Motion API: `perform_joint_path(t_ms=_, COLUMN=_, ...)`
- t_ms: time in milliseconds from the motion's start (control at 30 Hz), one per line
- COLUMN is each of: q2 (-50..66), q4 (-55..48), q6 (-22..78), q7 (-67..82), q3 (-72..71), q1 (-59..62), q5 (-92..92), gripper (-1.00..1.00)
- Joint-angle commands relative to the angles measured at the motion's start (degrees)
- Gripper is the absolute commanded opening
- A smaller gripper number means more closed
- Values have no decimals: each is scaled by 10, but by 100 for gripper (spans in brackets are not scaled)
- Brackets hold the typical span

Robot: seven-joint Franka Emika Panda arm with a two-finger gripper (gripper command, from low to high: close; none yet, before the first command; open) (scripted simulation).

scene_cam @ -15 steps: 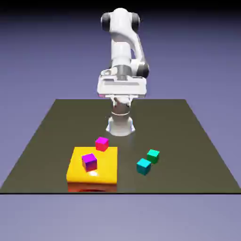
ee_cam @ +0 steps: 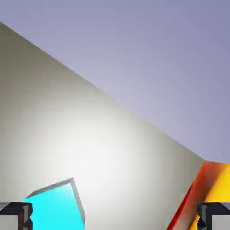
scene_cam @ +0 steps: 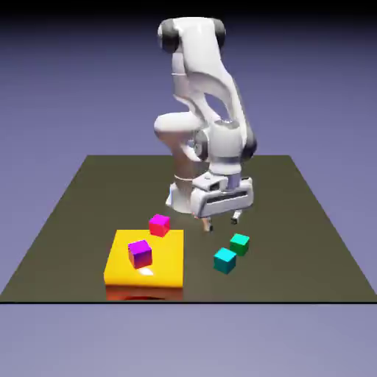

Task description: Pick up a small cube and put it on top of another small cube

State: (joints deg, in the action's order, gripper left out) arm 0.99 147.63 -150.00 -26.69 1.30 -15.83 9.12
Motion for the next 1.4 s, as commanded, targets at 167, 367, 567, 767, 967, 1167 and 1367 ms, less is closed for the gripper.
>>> perform_joint_path(t_ms=167, q2=103, q4=-41, q6=73, q7=48, q3=4, q1=-47, q5=28, gripper=0)
perform_joint_path(t_ms=367, q2=207, q4=-42, q6=-31, q7=28, q3=22, q1=-52, q5=53, gripper=0)
perform_joint_path(t_ms=567, q2=124, q4=-41, q6=52, q7=44, q3=8, q1=-48, q5=33, gripper=-100)
perform_joint_path(t_ms=767, q2=99, q4=-103, q6=144, q7=15, q3=39, q1=-2, q5=-2, gripper=-100)
perform_joint_path(t_ms=967, q2=92, q4=-228, q6=285, q7=-53, q3=109, q1=90, q5=-62, gripper=-100)
perform_joint_path(t_ms=1167, q2=98, q4=-290, q6=347, q7=-92, q3=151, q1=148, q5=-103, gripper=-100)
perform_joint_path(t_ms=1367, q2=118, q4=-262, q6=299, q7=-87, q3=149, q1=150, q5=-109, gripper=100)
